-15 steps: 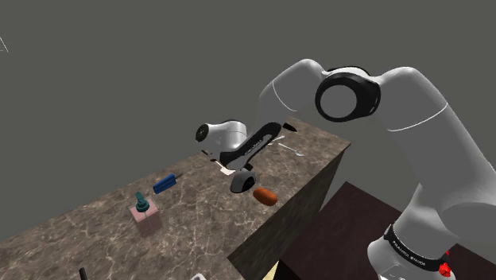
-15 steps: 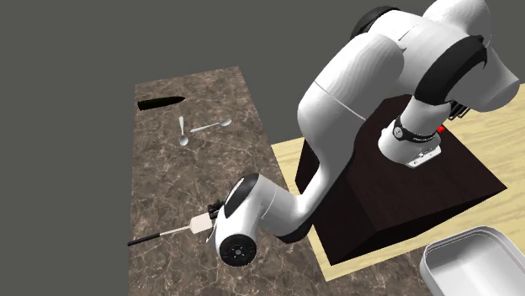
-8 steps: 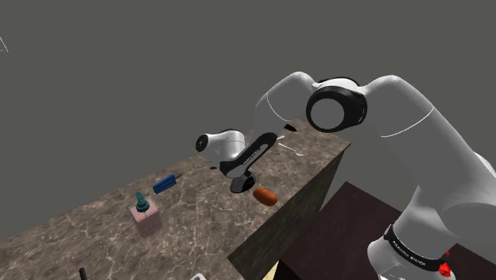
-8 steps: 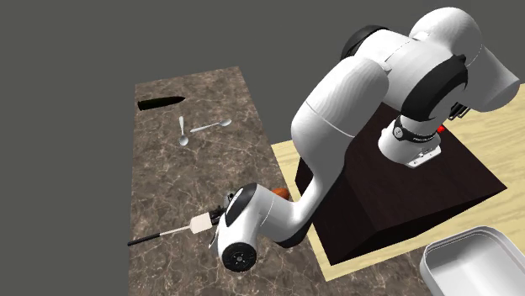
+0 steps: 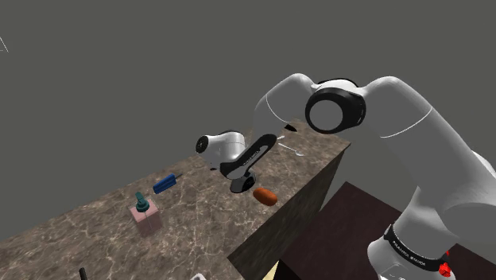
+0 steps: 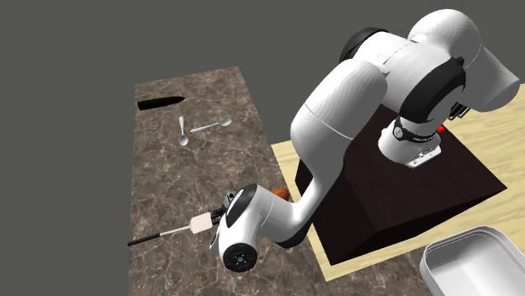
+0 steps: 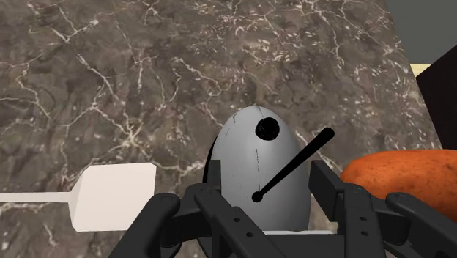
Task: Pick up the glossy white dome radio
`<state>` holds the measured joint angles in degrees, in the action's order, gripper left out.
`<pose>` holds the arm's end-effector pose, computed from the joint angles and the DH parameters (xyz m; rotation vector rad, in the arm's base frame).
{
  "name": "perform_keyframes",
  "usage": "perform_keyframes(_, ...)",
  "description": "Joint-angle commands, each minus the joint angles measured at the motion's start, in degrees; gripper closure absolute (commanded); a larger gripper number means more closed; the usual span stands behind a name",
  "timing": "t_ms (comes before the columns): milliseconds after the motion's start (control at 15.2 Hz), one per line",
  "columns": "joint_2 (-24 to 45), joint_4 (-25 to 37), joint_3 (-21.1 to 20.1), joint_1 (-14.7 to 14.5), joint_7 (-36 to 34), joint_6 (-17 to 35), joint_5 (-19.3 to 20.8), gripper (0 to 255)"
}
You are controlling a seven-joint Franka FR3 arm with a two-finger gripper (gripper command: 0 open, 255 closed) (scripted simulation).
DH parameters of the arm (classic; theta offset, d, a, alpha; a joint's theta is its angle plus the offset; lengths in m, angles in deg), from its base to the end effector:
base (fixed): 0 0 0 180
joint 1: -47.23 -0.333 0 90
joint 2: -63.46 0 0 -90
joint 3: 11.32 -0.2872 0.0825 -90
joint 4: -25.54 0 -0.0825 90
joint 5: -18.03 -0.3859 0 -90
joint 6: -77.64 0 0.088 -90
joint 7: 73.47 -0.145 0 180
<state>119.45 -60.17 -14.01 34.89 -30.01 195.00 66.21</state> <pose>0.6263 0.0990 0.0214 1.8122 1.8118 -0.7033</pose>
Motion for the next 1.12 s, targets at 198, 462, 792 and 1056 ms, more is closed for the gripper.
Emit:
perform_keyframes(198,0.2,0.2,0.0,0.0,0.1,-0.1,-0.1,255)
perform_keyframes(462,-2.5,-1.5,-0.3,0.2,0.9,-1.0,-0.4,255)
perform_keyframes(792,-5.8,-3.2,-0.7,0.4,2.0,-2.3,-0.9,255)
perform_keyframes(1056,-8.3,-4.3,-1.0,0.5,2.9,-3.3,-1.4,255)
